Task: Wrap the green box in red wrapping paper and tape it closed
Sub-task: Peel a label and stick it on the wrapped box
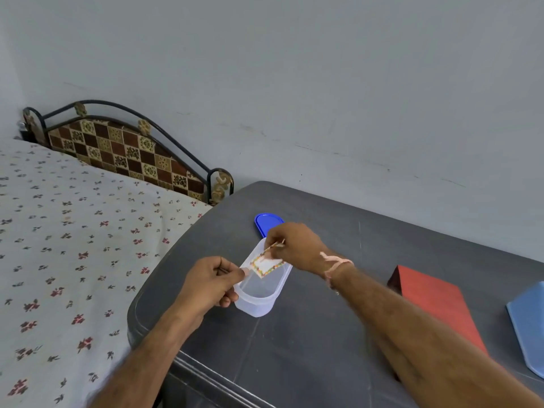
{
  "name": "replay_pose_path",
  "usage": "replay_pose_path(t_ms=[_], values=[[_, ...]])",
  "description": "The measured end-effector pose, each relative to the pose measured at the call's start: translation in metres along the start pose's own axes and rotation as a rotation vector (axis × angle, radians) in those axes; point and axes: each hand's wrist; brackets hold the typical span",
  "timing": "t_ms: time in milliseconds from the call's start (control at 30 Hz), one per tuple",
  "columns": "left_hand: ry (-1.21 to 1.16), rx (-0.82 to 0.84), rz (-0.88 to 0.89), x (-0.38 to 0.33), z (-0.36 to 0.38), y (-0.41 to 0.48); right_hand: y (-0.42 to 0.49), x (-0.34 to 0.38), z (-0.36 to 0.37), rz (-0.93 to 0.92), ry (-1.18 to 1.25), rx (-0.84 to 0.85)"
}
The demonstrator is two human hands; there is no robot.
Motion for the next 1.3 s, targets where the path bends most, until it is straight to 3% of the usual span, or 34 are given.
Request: replay_pose_path(t_ms=[67,133,200,267,333,533,700,900,1067,1200,1300], values=[[0.189,-0.216,0.134,-0.002,0.0,-0.002,-0.019,-0.004,-0.016,0.045,0.209,-0.208],[0.222,-0.41,0.398,-0.015,0.008,-0.015,-0.047,-0.006,-0.029,0.102,0.579,-0.372],[0.079,-0.303,0.518,-0.034,0.025,-0.032,-0.074,-0.006,-0.033,0.175,0.844,-0.452],[-0.064,-0.057,0.433,-0.049,0.051,-0.046,-0.097,-0.008,-0.026,0.247,0.983,-0.499],[-0.122,0.067,0.381,-0.053,0.079,-0.052,-0.119,-0.011,-0.019,0.283,1.079,-0.54],[0.133,0.156,0.475,-0.053,0.123,-0.057,-0.165,-0.026,-0.019,0.24,1.11,-0.624],[-0.041,0.241,0.375,-0.06,0.142,-0.065,-0.178,-0.037,-0.011,0.308,1.108,-0.761],[0.02,0.166,0.38,-0.057,0.151,-0.065,-0.179,-0.029,-0.006,0.249,1.173,-0.851],[0.089,0.052,0.502,-0.054,0.152,-0.069,-0.174,-0.023,0.003,0.294,1.253,-0.936],[-0.205,0.248,0.23,-0.053,0.147,-0.07,-0.171,-0.023,0.006,0.263,1.233,-0.924],[-0.255,0.331,0.125,-0.049,0.14,-0.07,-0.171,-0.023,0.01,0.247,1.249,-0.888]])
Point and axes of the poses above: each hand's wrist, its own y-axis towards the middle knuckle, its own z-axis out of the palm, x = y × z, and after that the axes turned 13 degrees about -z, right-handed
